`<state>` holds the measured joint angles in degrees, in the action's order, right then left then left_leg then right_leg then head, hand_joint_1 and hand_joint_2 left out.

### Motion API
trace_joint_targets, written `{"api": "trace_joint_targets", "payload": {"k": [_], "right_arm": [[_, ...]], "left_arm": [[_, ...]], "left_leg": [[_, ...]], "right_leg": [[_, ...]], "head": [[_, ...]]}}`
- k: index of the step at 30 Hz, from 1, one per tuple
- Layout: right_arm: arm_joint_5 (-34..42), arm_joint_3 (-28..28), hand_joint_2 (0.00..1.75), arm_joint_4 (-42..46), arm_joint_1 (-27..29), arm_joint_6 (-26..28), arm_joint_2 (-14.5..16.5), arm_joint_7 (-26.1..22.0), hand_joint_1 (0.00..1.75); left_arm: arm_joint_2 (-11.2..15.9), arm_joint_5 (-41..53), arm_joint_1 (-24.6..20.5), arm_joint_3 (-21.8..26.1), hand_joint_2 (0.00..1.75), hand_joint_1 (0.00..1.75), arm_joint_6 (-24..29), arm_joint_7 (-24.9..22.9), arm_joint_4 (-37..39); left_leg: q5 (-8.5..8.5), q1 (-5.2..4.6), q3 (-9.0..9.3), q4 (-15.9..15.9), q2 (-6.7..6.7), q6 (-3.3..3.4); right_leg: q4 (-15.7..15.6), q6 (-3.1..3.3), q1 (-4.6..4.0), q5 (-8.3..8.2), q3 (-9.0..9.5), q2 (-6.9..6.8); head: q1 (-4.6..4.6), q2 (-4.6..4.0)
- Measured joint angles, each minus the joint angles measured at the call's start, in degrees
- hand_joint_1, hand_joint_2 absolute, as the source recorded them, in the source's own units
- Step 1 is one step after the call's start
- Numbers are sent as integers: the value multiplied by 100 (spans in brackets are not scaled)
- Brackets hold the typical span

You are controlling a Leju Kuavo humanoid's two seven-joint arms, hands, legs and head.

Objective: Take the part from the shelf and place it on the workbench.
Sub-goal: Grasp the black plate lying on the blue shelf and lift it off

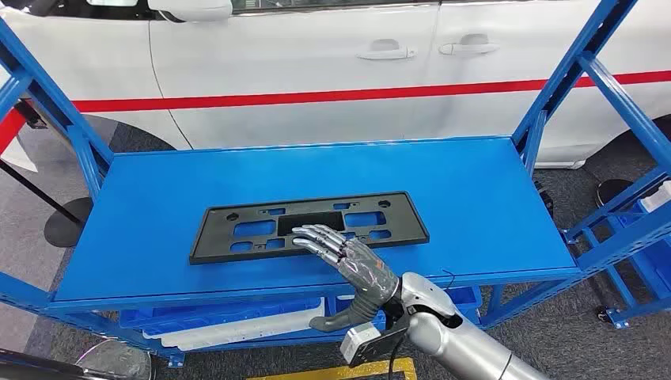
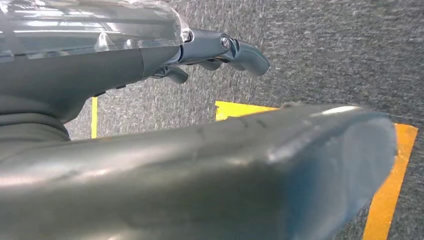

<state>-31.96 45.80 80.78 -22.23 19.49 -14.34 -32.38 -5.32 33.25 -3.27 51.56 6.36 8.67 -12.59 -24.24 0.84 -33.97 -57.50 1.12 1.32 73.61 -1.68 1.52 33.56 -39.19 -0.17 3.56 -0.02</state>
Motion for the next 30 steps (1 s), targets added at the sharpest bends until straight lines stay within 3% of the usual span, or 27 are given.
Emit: {"api": "trace_joint_targets", "payload": {"k": [2, 3, 5, 8, 10, 11, 13, 15, 16, 18, 20, 23, 25, 26, 28, 30], "right_arm": [[-234, 52, 175, -69, -68, 268, 0, 72, 0], [-461, 109, 175, -147, -136, 521, 0, 145, 0], [-792, 222, 175, -303, -266, 856, 0, 269, 0], [-929, 345, 175, -442, -367, 971, -14, 335, 0], [-1024, 391, 175, -493, -413, 1064, -68, 367, 0], [-1104, 421, 175, -514, -439, 1137, -113, 402, 0], [-1290, 499, 175, -566, -475, 1286, -209, 489, 0], [-1420, 579, 175, -624, -484, 1367, -293, 553, 0], [-1448, 609, 175, -646, -486, 1383, -325, 569, 0], [-1465, 646, 175, -674, -505, 1393, -366, 583, 0], [-1468, 669, 175, -695, -542, 1401, -381, 592, 0], [-1487, 706, 175, -718, -574, 1412, -385, 603, 0], [-1546, 725, 175, -732, -589, 1423, -385, 626, 0], [-1586, 739, 175, -742, -601, 1429, -383, 639, 0], [-1673, 799, 175, -775, -607, 1433, -375, 671, 0], [-1758, 888, 175, -817, -595, 1412, -368, 719, 0]], "left_arm": [[-4, 20, 3, 2, 0, 0, -15, 9, 0], [-7, 36, 5, 4, 0, 0, -28, 19, 0], [-10, 54, -7, 11, 0, 0, -42, 37, 0], [-10, 68, -12, 20, 0, 0, -44, 45, 0], [-13, 74, -11, 22, 0, 0, -44, 50, 0], [-16, 79, -16, 23, 0, 0, -44, 53, 0], [-19, 86, -25, 27, 0, 0, -43, 56, 0], [-19, 86, -18, 34, 0, 0, -42, 56, 0], [-20, 86, -12, 39, 0, 0, -42, 56, 0], [-20, 86, -8, 55, 0, 0, -42, 56, 0], [-19, 86, -13, 81, 0, 0, -40, 56, 0], [-19, 86, -12, 114, 0, 0, -37, 55, 0], [-25, 85, -15, 123, 0, 0, -33, 52, 0], [-27, 84, -20, 126, 0, 0, -30, 52, -1], [-33, 78, -35, 131, 0, 0, -22, 52, 0], [-40, 69, -42, 134, 0, 0, -18, 55, 0]], "left_leg": [[-33, 12, 32, -21, 15, -27], [-67, 19, 52, -41, 29, -58], [-123, 11, 54, -89, 47, -131], [-141, 10, 43, -73, 57, -241], [-257, 25, -6, -232, 24, -302], [-392, 29, -110, -469, 3, -324], [-737, 27, -485, -1224, -22, -351], [-842, 25, -771, -1715, -23, -355], [-724, 22, -760, -1637, -23, -342], [-299, 9, -464, -936, -18, -284], [-52, -25, -181, -294, -6, -220], [-35, -68, -111, -113, 7, -141], [-3, -41, -58, -31, 21, -74], [13, -22, -31, 10, 27, -43], [14, -9, -4, 40, 41, -2], [-1, -11, 5, 35, 71, 4]], "right_leg": [[-425, -13, 25, -301, 155, -4], [-787, -24, 46, -522, 293, -10], [-1324, -10, 39, -722, 498, -13], [-1430, 89, 6, -685, 529, -14], [-1463, 169, 18, -686, 559, -42], [-1478, 205, 24, -681, 580, -65], [-1479, 256, -6, -652, 610, -113], [-1477, 280, -38, -623, 639, -149], [-1476, 280, -48, -608, 657, -157], [-1475, 264, -58, -571, 707, -162], [-1466, 224, -75, -537, 735, -155], [-1494, 129, -78, -529, 747, -151], [-1410, 79, -67, -447, 721, -131], [-1218, 66, -60, -331, 636, -108], [-516, 45, -32, 1, 291, -61], [44, 15, 0, 124, -22, -48]], "head": [[0, 0], [0, 0], [1, 0], [2, 0], [1, 0], [2, 0], [2, -1], [2, -1], [2, -1], [2, 0], [2, 0], [2, 0], [1, 0], [1, 0], [0, 0], [0, 0]]}}
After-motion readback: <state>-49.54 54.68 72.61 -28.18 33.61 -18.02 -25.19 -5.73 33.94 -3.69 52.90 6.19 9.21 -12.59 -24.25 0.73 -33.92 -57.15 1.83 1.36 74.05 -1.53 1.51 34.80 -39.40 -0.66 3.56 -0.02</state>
